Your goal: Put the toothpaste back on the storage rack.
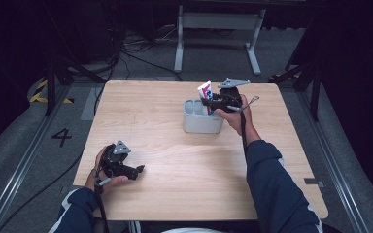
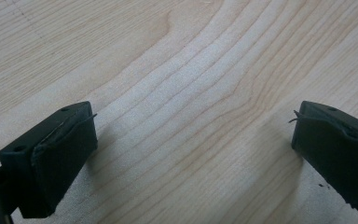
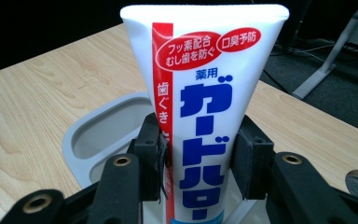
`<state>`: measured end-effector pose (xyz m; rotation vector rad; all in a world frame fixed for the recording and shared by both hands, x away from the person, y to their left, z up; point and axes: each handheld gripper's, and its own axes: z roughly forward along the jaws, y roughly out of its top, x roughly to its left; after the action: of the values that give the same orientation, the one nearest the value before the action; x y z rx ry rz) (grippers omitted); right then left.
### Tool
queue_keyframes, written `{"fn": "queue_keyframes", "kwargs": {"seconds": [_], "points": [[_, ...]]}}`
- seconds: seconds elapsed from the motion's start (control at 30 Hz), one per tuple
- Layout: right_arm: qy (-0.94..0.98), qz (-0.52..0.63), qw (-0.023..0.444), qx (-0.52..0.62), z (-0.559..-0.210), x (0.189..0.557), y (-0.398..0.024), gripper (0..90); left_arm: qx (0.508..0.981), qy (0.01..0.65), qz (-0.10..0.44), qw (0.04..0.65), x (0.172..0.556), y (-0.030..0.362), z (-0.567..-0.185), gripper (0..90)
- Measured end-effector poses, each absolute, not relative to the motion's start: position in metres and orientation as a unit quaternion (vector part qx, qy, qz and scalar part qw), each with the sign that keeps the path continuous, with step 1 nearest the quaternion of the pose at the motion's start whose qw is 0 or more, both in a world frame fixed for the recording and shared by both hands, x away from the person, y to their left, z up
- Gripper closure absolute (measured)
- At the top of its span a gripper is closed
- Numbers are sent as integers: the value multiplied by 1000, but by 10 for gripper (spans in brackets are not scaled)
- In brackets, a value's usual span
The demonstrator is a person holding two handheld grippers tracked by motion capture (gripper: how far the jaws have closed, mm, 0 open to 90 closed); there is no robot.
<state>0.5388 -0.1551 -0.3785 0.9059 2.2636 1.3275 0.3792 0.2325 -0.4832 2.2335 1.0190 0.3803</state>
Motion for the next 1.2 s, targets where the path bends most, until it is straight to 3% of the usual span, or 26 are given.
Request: {"fn": "queue_keyframes", "kwargs": {"seconds": [1.2], "points": [[827, 439, 177, 303, -395, 528, -155, 582, 851, 388, 145, 323, 379, 232, -483, 4]]}}
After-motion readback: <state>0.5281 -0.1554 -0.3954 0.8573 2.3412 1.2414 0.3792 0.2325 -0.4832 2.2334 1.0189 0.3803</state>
